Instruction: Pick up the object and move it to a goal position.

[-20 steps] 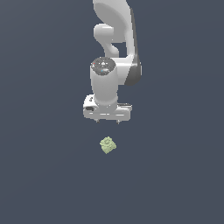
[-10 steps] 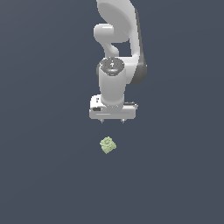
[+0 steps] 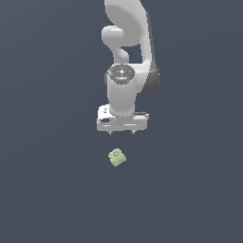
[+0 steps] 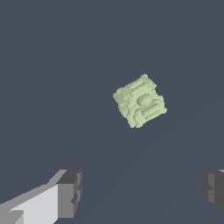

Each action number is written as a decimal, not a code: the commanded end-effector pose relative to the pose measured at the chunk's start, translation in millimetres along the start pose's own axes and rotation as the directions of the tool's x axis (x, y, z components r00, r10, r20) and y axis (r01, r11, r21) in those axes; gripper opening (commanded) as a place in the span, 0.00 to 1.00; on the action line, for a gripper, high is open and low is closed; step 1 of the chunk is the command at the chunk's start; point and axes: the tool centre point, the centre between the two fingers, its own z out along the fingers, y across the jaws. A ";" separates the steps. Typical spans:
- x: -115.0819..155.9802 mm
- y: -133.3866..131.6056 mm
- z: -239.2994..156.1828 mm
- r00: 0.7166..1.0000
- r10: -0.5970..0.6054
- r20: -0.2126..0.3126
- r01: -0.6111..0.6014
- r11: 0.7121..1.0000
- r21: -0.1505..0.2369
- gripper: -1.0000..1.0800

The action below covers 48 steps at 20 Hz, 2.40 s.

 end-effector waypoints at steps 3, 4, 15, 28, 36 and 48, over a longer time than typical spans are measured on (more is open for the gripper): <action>7.3 2.4 5.3 0.998 -0.056 0.000 0.056 0.998 -0.002 0.96; 9.5 3.1 6.8 0.997 -0.072 0.000 0.072 0.997 -0.002 0.96; 41.3 15.2 33.1 0.947 -0.320 -0.002 0.320 0.947 -0.008 0.96; 62.2 25.4 54.4 0.873 -0.488 -0.005 0.488 0.873 -0.009 0.96; 62.8 26.2 59.0 0.870 -0.493 -0.005 0.493 0.870 -0.009 0.96; 62.8 26.4 106.0 0.868 -0.497 -0.005 0.497 0.868 -0.009 0.96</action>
